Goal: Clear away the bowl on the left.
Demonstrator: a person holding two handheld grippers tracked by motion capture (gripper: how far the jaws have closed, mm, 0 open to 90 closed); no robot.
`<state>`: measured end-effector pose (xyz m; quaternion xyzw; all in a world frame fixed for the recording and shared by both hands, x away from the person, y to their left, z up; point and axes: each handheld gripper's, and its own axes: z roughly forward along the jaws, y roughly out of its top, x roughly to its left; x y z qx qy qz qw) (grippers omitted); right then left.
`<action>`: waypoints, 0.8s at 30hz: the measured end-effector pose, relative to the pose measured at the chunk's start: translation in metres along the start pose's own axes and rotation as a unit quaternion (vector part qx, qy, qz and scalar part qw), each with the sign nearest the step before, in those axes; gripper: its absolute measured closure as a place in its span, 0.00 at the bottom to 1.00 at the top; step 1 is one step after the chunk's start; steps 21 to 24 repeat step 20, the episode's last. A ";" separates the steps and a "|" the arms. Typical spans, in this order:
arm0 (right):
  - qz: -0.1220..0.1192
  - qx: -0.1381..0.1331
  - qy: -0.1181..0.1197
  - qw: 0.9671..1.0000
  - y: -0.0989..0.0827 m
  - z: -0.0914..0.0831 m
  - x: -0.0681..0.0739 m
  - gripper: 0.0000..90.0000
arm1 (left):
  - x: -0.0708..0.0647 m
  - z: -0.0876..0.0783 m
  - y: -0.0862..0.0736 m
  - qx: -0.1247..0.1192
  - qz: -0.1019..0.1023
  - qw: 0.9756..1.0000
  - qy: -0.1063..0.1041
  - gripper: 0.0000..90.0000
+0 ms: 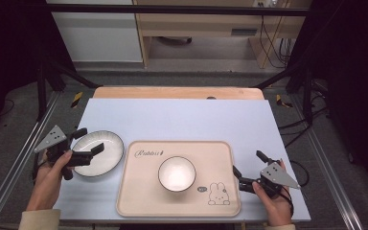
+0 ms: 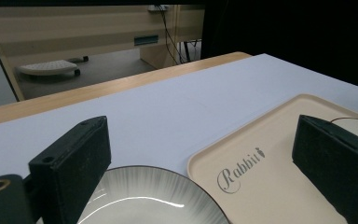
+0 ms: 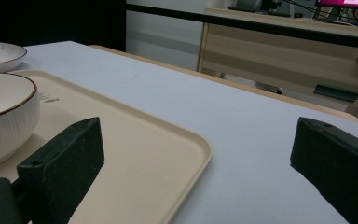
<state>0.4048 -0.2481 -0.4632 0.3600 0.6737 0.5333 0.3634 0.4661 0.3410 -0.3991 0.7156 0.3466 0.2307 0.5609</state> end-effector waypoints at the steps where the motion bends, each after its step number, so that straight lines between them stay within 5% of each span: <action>1: 0.000 0.000 0.000 1.000 0.000 0.000 0.000 0.03 | 0.001 0.000 -0.001 0.001 0.000 1.000 0.001 0.05; 24: 0.001 0.001 0.003 1.000 0.000 0.001 0.001 0.03 | 0.018 -0.002 -0.025 0.024 0.000 1.000 0.004 0.05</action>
